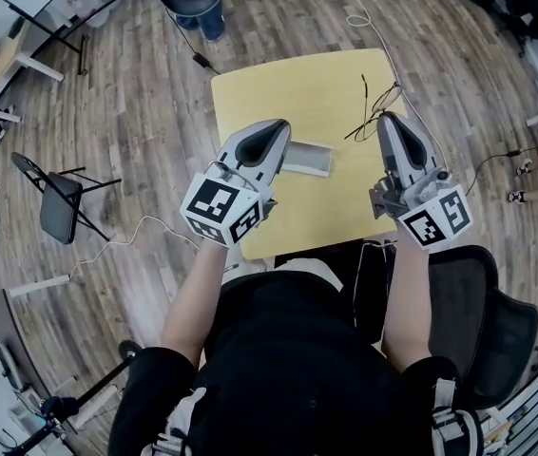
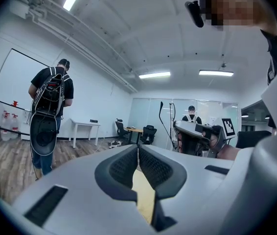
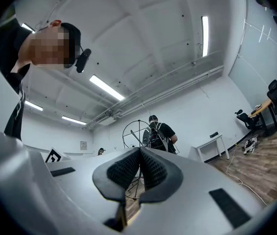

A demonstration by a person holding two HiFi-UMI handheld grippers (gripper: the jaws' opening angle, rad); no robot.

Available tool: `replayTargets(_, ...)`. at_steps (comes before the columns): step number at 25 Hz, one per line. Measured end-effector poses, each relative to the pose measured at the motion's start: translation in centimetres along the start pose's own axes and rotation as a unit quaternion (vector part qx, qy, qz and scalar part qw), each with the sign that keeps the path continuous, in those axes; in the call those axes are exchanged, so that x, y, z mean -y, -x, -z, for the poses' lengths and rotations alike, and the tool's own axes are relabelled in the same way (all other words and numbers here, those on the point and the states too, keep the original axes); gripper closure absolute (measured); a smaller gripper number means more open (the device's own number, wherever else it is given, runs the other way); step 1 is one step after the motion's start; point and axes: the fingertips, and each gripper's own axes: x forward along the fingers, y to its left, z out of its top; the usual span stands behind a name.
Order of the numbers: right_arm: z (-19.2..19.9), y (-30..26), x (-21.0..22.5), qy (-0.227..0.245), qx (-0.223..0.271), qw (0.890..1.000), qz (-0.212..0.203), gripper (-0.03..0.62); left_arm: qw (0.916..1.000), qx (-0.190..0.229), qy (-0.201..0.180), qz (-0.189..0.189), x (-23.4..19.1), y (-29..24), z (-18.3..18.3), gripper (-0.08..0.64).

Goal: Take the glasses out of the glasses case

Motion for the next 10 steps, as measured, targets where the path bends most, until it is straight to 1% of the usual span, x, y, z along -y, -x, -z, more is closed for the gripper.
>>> replayTargets(10, -0.18, -0.25, -0.64, 0.003, -0.002, 1.000, -0.008, 0.574, 1.0000, 0.000, 0.004, 0.001, 0.17, 0.33, -0.16, 0.534)
